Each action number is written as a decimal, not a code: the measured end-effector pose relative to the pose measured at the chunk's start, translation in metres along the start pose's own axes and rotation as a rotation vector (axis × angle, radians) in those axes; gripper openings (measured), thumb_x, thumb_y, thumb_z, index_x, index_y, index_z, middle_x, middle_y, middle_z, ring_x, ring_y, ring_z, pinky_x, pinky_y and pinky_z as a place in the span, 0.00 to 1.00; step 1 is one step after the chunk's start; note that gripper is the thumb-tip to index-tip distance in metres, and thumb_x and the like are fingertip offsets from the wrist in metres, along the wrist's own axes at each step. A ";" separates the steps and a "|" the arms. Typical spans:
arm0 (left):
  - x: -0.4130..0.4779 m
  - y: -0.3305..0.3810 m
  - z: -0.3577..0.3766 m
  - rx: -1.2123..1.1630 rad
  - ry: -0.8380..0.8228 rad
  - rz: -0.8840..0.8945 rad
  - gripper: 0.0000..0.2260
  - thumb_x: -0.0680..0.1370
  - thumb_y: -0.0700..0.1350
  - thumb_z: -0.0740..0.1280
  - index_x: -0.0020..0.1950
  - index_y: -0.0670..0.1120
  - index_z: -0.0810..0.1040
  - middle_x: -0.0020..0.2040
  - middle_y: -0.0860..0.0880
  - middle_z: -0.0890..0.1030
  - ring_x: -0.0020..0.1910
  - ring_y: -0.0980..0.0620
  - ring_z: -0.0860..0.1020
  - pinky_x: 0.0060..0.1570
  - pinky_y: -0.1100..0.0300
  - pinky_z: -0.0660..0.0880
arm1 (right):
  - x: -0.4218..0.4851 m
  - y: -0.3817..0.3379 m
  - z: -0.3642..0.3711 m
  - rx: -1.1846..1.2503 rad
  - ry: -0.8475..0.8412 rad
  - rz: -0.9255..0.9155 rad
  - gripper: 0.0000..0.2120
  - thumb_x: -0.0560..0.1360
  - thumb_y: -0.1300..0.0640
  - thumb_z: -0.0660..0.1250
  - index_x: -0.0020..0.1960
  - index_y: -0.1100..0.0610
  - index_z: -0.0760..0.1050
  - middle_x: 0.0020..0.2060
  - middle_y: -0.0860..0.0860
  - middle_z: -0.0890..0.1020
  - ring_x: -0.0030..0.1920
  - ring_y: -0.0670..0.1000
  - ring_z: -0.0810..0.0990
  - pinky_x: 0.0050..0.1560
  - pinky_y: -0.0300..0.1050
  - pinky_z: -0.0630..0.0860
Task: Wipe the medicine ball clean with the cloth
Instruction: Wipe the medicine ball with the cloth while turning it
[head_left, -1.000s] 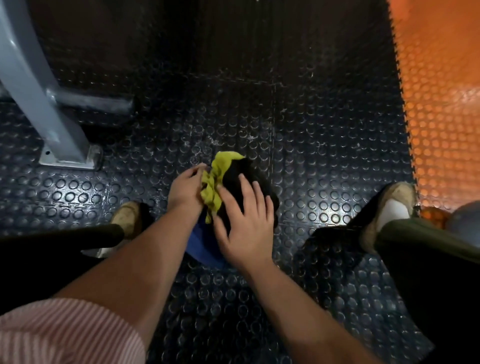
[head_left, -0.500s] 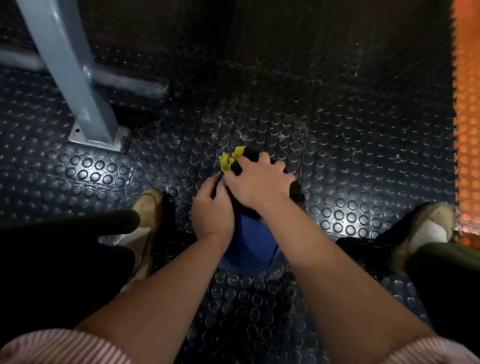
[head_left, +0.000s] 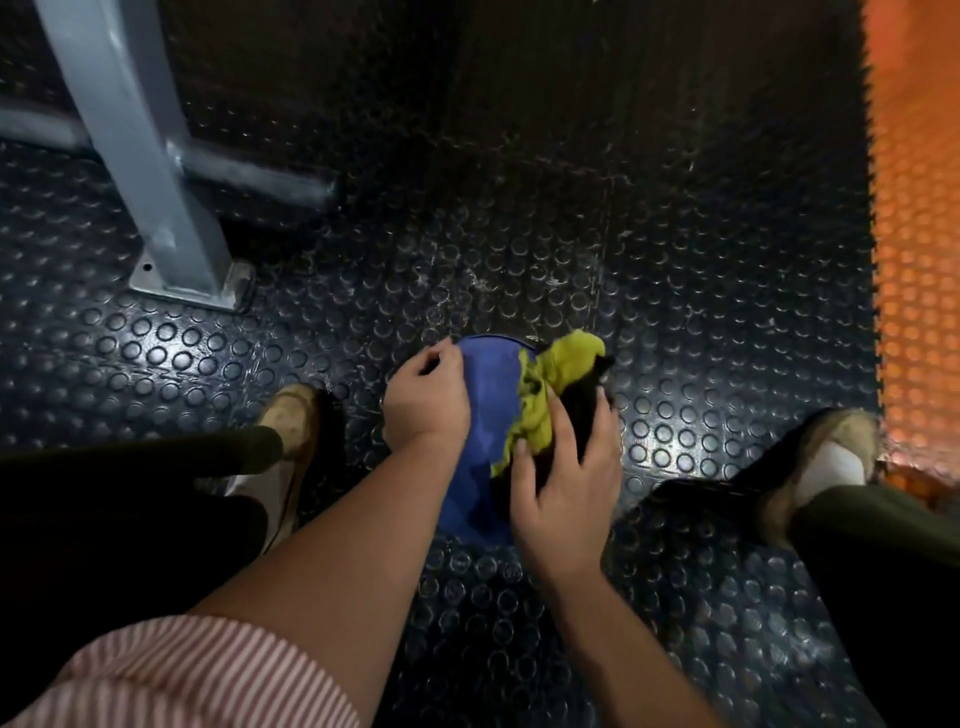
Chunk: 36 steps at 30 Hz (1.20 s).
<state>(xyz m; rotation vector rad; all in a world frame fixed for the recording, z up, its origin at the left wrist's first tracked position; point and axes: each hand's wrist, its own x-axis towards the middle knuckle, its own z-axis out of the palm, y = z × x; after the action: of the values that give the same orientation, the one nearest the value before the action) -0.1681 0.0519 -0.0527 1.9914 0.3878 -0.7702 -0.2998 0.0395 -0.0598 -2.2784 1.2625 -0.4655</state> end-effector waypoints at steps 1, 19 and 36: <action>-0.001 -0.002 -0.001 -0.015 -0.007 -0.003 0.11 0.78 0.57 0.65 0.56 0.57 0.82 0.55 0.56 0.81 0.50 0.54 0.76 0.61 0.55 0.72 | -0.008 0.010 0.004 0.047 0.039 -0.026 0.23 0.76 0.45 0.55 0.70 0.47 0.64 0.72 0.59 0.61 0.72 0.60 0.60 0.69 0.54 0.58; -0.018 -0.019 0.014 0.048 0.143 0.102 0.16 0.78 0.53 0.57 0.63 0.60 0.77 0.61 0.54 0.79 0.57 0.47 0.77 0.59 0.46 0.75 | 0.028 -0.031 -0.011 -0.079 -0.169 0.327 0.26 0.72 0.38 0.50 0.70 0.36 0.64 0.75 0.47 0.57 0.70 0.56 0.55 0.66 0.59 0.53; -0.007 -0.017 0.000 0.110 -0.125 0.387 0.13 0.80 0.44 0.63 0.60 0.53 0.82 0.64 0.57 0.78 0.63 0.57 0.74 0.64 0.58 0.71 | 0.150 -0.038 0.014 -0.345 -0.795 0.083 0.23 0.77 0.36 0.51 0.67 0.42 0.69 0.68 0.51 0.71 0.66 0.60 0.68 0.64 0.60 0.65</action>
<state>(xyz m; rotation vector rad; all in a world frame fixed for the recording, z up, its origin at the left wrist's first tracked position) -0.1828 0.0606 -0.0594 2.0228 -0.1152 -0.6731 -0.1895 -0.0680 -0.0417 -2.2791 1.0445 0.6858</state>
